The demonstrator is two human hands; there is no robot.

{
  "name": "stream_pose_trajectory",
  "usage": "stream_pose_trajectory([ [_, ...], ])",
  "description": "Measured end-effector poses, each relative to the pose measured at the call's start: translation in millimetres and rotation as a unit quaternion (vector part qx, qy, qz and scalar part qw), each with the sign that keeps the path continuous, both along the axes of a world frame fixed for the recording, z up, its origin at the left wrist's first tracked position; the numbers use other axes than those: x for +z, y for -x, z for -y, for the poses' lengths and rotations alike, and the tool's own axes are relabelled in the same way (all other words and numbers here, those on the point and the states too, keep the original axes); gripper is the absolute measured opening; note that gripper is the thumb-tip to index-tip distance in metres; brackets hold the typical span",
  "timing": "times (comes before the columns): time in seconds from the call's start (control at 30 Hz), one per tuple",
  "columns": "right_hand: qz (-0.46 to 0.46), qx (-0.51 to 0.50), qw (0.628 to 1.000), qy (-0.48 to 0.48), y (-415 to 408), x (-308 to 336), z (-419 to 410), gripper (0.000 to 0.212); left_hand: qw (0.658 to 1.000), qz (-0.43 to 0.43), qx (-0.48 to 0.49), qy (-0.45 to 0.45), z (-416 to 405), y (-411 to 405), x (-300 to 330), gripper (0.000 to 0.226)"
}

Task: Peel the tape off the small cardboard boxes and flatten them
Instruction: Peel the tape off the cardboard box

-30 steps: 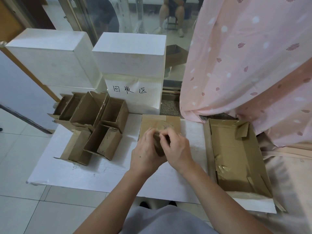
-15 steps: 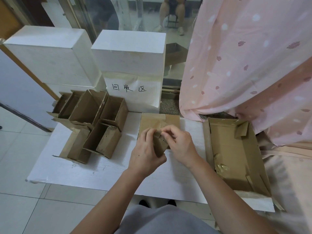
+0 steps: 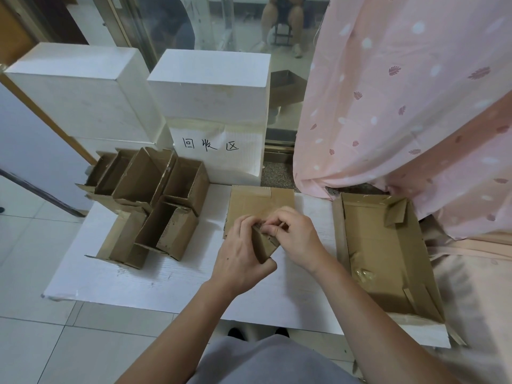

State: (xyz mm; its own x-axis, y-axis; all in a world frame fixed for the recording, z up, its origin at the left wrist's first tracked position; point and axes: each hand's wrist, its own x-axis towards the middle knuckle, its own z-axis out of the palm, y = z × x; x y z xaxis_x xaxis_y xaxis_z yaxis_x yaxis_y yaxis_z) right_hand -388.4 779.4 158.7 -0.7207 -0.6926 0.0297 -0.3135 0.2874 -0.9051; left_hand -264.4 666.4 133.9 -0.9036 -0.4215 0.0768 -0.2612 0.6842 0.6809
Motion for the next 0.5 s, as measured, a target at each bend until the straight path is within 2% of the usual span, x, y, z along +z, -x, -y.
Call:
stream_pose_trajectory([
  [0.13,0.000,-0.008,1.000,-0.019,0.4,0.7,-2.3,0.014,1.000,-0.021,0.000,0.000,0.8,-1.7,-0.9,0.081],
  [0.3,0.066,-0.081,0.995,-0.006,-1.4,-2.1,-4.5,0.013,0.999,-0.036,-0.019,0.006,6.5,-4.2,-3.8,0.083],
  [0.5,0.028,-0.135,0.990,0.008,-3.9,-4.0,-1.8,0.017,0.998,-0.045,-0.044,0.012,3.0,-5.7,-3.4,0.084],
])
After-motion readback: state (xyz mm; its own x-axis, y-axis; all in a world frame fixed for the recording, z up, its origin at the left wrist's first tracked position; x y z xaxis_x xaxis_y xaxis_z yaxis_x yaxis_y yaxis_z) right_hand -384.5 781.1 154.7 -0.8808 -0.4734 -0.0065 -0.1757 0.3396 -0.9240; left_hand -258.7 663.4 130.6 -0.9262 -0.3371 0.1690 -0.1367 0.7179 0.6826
